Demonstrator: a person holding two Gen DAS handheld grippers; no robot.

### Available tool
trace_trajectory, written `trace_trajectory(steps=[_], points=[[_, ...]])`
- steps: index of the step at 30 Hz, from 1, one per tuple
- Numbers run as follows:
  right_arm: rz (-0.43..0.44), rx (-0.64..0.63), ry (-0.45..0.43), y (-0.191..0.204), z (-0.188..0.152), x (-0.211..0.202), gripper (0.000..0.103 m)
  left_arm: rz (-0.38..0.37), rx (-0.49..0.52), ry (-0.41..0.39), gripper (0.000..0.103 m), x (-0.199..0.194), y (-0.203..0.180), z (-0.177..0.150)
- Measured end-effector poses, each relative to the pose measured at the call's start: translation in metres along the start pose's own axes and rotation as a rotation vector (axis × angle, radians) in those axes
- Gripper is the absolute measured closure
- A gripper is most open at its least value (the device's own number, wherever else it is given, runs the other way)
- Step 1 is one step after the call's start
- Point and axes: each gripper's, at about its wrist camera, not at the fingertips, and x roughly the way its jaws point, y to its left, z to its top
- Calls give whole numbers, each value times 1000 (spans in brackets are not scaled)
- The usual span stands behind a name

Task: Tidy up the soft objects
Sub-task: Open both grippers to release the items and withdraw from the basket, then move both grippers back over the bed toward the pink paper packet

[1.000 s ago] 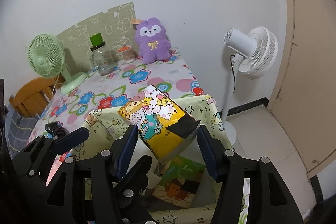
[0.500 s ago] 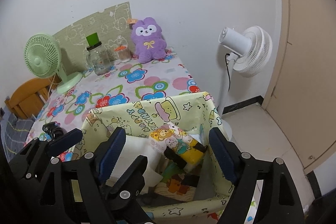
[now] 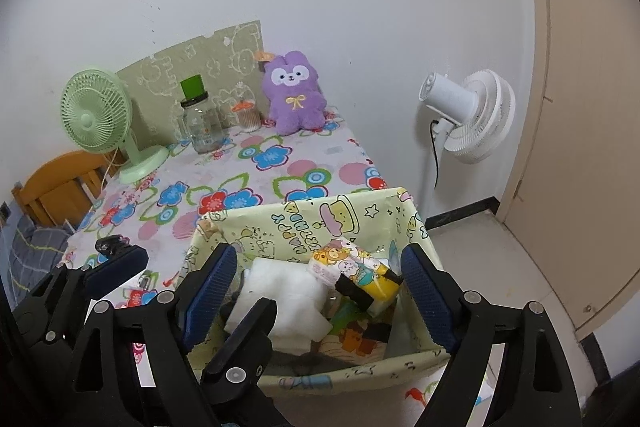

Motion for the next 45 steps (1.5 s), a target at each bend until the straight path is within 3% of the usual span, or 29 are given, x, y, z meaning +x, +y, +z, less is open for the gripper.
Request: trace_trajectory(steps=[18,45], points=[[1,-49,-67,45,-7,-33,7,27,-25,-53,0,-40,37,-17],[78,-104,-41,127,-24,-31,5,105,-86,-54,0,-66,109,-48]])
